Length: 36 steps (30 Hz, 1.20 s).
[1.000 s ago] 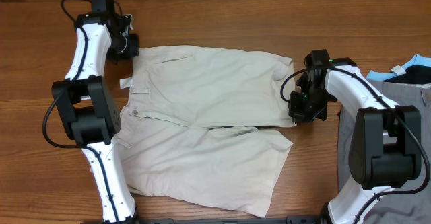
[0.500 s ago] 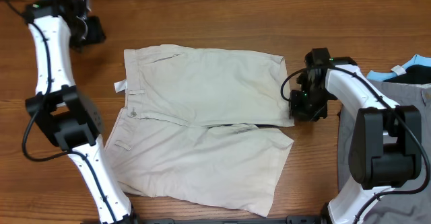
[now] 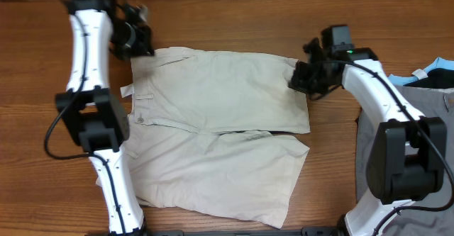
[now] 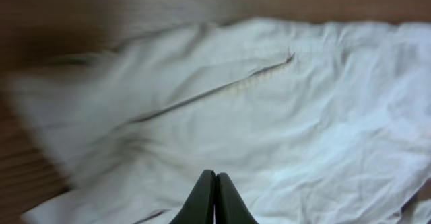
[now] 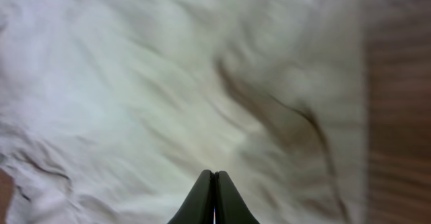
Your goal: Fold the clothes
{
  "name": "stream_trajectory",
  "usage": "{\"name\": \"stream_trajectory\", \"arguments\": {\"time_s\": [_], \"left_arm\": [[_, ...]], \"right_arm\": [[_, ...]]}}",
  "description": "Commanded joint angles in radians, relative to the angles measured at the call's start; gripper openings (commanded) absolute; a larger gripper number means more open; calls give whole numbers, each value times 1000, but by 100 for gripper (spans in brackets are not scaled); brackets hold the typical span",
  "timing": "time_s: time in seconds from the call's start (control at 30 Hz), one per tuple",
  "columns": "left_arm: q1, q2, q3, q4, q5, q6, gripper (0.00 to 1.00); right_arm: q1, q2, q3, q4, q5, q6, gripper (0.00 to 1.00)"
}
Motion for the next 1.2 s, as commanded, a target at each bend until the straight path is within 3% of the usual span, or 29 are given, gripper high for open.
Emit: {"name": "stream_trajectory", "arguments": {"time_s": [0.0, 0.4, 0.67, 0.97, 1.07, 1.17], "left_arm": [[-37, -3, -130, 37, 6, 10, 4], [-82, -3, -328, 232, -154, 0, 4], [-83, -3, -328, 468, -136, -86, 16], [-82, -3, -253, 597, -40, -146, 18], [-81, -4, -121, 514, -40, -144, 30], [-78, -5, 50, 395, -42, -124, 49]], "right_arm": [[50, 52, 23, 60, -24, 88, 4], [38, 325, 23, 395, 86, 292, 4], [11, 430, 39, 564, 86, 369, 4], [-82, 430, 273, 447, 68, 321, 4], [-113, 425, 417, 320, -6, 219, 4], [-143, 401, 574, 134, -72, 134, 14]]}}
